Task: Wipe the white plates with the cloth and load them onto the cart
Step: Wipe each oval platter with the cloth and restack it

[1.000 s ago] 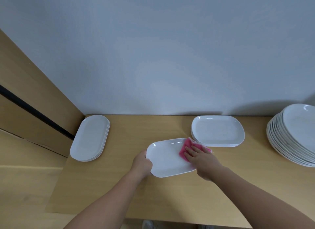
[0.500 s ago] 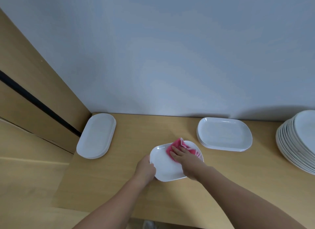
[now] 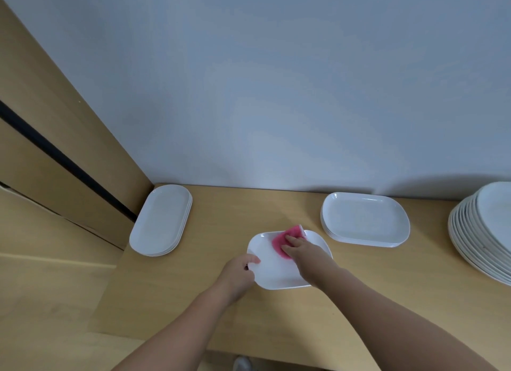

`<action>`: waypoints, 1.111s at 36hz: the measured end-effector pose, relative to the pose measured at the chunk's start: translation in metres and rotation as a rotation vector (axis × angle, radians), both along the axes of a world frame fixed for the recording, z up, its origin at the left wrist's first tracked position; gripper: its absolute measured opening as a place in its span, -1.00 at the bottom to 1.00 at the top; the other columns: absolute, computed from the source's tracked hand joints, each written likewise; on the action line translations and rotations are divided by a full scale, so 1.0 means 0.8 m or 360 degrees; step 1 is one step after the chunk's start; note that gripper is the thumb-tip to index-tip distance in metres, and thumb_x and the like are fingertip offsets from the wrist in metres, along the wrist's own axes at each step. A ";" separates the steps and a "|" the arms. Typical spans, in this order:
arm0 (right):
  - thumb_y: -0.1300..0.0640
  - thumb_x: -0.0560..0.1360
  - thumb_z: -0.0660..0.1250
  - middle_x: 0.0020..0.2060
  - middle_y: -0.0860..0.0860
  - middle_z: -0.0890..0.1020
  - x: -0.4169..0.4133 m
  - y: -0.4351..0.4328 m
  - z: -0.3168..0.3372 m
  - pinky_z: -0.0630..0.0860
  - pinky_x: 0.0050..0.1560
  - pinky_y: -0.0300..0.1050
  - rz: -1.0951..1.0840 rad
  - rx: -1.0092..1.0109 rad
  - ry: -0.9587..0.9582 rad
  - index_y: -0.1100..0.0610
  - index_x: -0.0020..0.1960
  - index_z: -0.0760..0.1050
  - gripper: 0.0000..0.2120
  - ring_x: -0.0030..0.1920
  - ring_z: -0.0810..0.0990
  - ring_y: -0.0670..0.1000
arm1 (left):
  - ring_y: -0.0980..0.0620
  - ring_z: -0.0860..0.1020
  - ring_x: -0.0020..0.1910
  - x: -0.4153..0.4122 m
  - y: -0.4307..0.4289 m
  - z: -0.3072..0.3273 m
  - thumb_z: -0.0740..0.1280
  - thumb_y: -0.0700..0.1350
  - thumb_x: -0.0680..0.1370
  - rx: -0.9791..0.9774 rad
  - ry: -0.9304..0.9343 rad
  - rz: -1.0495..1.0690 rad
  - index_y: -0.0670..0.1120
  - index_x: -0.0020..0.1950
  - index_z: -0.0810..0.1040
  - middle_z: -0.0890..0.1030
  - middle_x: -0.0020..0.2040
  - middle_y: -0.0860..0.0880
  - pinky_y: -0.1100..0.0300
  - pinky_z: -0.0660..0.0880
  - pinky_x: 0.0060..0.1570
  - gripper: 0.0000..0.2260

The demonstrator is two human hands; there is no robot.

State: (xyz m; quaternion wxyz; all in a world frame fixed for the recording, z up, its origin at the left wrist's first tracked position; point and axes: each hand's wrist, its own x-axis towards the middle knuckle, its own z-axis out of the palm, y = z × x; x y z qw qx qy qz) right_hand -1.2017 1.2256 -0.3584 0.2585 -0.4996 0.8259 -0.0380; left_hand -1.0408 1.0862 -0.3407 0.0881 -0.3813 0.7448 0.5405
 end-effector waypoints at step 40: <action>0.36 0.59 0.20 0.28 -0.20 0.53 -0.003 0.033 0.157 0.44 0.28 -0.22 -0.0552 -0.1519 -0.0062 0.03 0.35 0.50 -0.59 0.27 0.49 -0.22 | 0.02 0.55 -0.08 -0.005 -0.019 0.065 0.21 -0.20 0.61 -0.0210 0.0426 0.0173 0.01 0.04 0.50 0.60 0.00 -0.06 0.10 0.54 -0.05 -0.87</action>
